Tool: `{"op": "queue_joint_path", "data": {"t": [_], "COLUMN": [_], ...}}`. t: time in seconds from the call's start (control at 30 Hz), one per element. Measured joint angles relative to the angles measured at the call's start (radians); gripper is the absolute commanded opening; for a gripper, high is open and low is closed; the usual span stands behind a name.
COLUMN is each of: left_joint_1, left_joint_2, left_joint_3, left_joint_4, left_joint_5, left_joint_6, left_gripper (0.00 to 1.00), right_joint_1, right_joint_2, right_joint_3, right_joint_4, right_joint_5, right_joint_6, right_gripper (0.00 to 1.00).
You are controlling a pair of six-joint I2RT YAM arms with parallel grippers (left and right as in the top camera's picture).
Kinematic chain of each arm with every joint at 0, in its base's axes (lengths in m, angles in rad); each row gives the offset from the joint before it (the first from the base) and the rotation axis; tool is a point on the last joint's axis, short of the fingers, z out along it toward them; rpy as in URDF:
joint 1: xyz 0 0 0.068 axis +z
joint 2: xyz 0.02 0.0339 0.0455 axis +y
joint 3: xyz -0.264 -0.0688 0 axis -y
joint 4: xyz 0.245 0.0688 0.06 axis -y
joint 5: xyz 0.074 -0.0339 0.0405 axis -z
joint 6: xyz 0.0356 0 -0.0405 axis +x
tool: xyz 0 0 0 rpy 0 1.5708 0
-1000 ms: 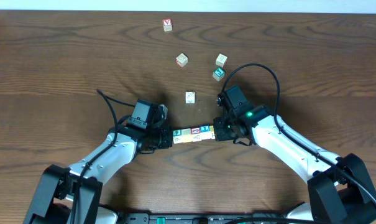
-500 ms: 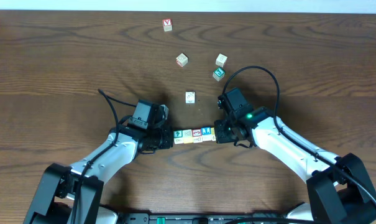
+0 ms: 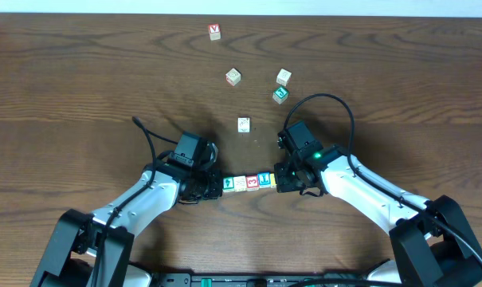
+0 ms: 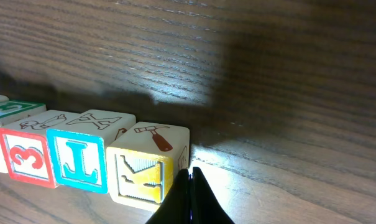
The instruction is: Lift 5 blocks
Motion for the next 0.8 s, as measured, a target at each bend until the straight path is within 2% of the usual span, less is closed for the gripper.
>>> {"op": "queue_joint_path", "data": {"t": [0.53,0.63,0.8], "left_joint_1": [-0.012,-0.014,-0.016], "left_joint_2": [0.0,0.0,-0.002], "left_joint_3": [0.01,0.013,0.024], "left_joint_4": [-0.002,0.002,0.012], "left_joint_5": [-0.081,-0.112,-0.194], "left_joint_6": [0.013,0.011,0.013], "left_gripper": [0.17,0.25,0.35], "right_joint_1": [0.016,0.016,0.016], "right_joint_2": [0.0,0.0,0.0], "right_joint_3": [0.0,0.0,0.0], "right_joint_4": [-0.013,-0.013,-0.002], "right_joint_5": [0.109,0.139,0.221], "right_joint_6": [-0.002,-0.004,-0.011], "right_gripper": [0.13,0.15,0.27]}}
